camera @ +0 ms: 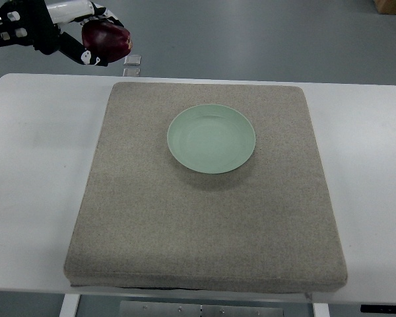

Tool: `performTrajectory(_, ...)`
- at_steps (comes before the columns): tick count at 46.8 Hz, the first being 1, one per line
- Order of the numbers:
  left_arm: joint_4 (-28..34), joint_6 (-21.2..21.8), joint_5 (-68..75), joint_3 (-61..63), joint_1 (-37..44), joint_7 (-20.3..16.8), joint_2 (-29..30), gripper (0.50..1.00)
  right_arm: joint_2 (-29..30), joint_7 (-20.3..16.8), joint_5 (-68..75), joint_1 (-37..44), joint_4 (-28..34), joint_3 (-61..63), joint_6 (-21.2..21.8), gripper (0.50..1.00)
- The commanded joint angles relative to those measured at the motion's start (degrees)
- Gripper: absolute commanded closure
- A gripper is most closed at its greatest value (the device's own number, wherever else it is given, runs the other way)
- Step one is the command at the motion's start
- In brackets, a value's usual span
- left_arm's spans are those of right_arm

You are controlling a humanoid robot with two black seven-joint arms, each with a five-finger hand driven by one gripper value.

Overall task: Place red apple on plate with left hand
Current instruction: 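Lift the red apple up off the board with the left hand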

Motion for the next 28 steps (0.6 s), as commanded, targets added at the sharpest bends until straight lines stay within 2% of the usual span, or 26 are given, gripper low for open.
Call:
performTrajectory(1,-0.1,-0.6,-0.3,-0.4,-1.3,0.0,0.0,1.000,0.0,0.0,0.0,0.0,0.0,0.0,0.0,0.568)
performTrajectory(13,-4.7,-0.4,-0.3,-0.6,-2.2,0.1,-2.4,1.000,0.0,0.0,0.0,0.0,0.0,0.0,0.0,0.570)
performTrajectory(28,-5.7,0.1,0.4,0.2,-1.8,0.5,-9.7,1.000,0.0,0.0,0.0,0.0,0.0,0.0,0.0,0.568)
